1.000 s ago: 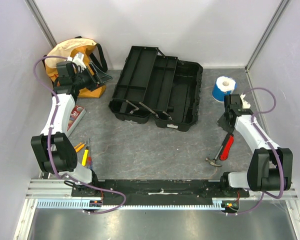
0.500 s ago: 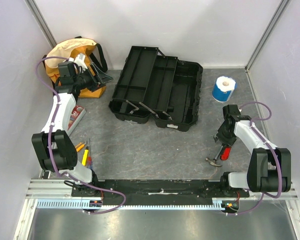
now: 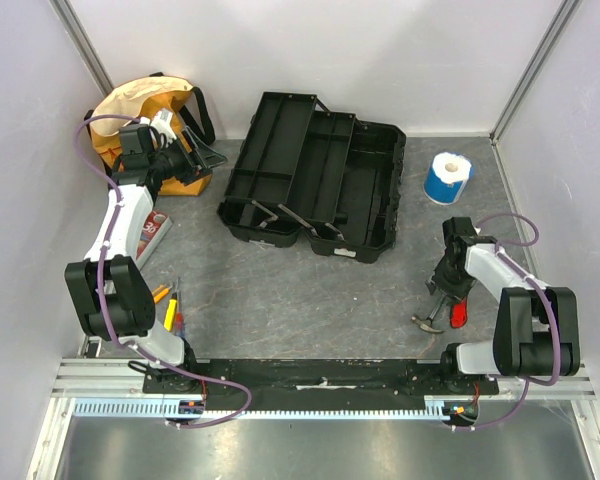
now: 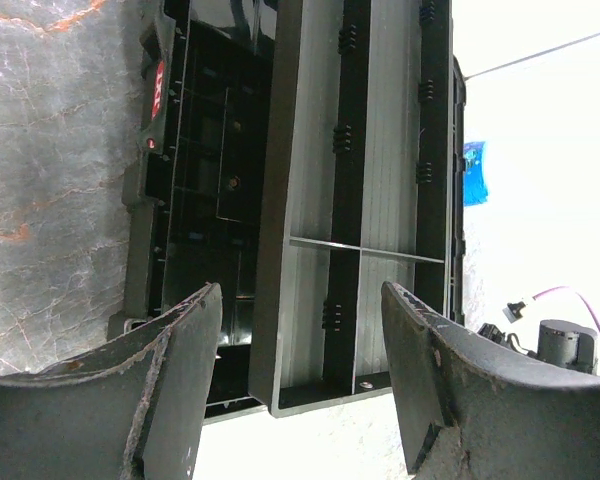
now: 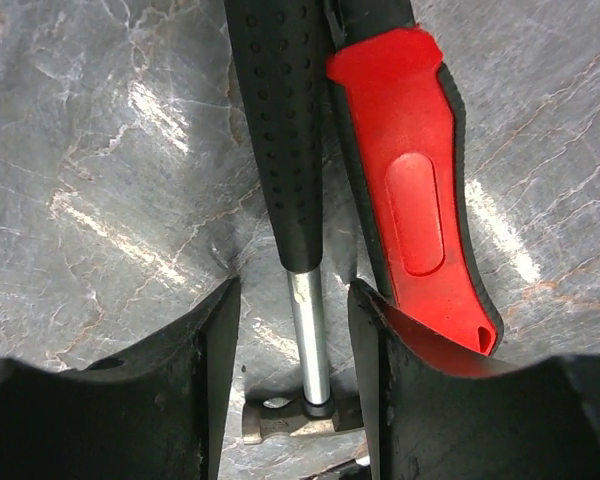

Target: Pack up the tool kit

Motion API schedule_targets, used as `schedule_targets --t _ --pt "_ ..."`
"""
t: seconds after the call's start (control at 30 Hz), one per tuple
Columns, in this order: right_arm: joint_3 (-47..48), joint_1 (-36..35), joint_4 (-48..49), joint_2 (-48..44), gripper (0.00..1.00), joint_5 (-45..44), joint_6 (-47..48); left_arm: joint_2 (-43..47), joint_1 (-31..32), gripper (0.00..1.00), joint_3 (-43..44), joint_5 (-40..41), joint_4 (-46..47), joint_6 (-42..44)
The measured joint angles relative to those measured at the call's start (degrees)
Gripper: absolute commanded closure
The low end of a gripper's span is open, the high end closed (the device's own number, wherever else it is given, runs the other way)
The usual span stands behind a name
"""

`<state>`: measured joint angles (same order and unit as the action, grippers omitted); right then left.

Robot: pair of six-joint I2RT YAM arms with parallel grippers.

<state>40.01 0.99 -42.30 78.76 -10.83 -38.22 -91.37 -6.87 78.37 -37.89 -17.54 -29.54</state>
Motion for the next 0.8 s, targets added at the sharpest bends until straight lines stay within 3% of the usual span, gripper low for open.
schedule_targets --t 0.2,0.23,0.57,0.8 --pt "-0.59 0.0 2.93 -0.02 0.96 2.62 -1.22 -0.11 0.0 0.3 0.0 0.02 -0.02 0.0" --pt "-0.59 -0.13 3.28 -0.02 1.0 2.89 -0.96 -0.11 0.0 0.3 0.0 0.02 -0.02 0.0" --pt "1.29 -0.22 5.22 -0.96 1.0 1.57 0.87 -0.11 0.0 0.3 0.0 0.02 -0.02 0.0" --pt "10.16 -0.35 8.41 -6.54 1.0 -0.17 3.13 -0.11 0.0 0.3 0.0 0.0 -0.02 0.0"
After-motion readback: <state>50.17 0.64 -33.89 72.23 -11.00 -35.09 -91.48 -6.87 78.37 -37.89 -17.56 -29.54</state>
